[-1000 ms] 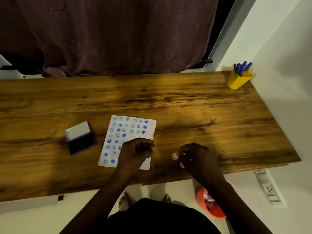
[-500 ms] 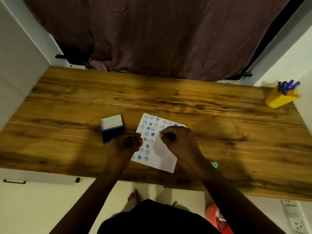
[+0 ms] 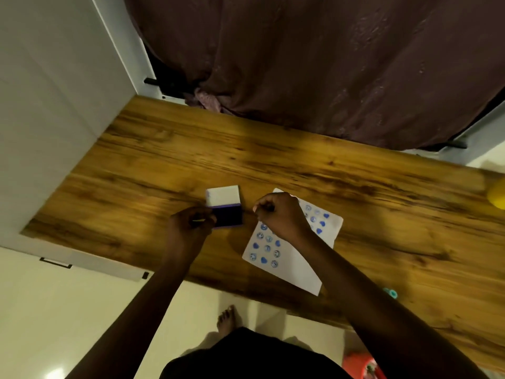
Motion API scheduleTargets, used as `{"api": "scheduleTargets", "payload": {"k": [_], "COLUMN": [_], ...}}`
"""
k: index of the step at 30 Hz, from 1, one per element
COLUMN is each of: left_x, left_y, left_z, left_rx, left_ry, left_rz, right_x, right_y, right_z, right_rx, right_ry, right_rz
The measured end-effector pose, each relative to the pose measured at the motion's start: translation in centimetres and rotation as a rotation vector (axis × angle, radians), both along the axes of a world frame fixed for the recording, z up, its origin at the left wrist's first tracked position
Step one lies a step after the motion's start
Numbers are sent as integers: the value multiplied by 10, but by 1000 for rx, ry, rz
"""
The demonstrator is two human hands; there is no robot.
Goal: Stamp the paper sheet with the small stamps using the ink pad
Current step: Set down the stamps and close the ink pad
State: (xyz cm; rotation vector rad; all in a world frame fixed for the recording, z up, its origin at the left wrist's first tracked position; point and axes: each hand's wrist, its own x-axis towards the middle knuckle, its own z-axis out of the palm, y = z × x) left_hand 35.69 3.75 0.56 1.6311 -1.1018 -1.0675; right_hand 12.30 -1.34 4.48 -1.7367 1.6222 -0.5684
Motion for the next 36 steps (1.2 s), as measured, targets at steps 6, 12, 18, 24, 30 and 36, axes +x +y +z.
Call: {"api": "scheduleTargets", "payload": {"k": [6,12,18,24,30,36], "left_x": [23,30,28,24,22,19], "left_y": [-22,-43,-47,-47,-45,-44], "left_z": [4,-4,-7,-6,-4,-5], "left_rx": [73,90,142,164,130,159], "left_ry": [-35,-14,19,61,11,20], "left_rz": [18,-31,-85,-79,-122,-98], "right_x": [29,51,60,62,61,57], "right_y": [-31,-54,-66,-66,-62,-57], "right_z": [-21,-32,-39,-43,-45,-47], "right_rx": [61,56,69,111,106,120], "right_ry": [52,106,189,232,172,101], "right_rz": [-33,-77,-83,-81,-124,-154]}}
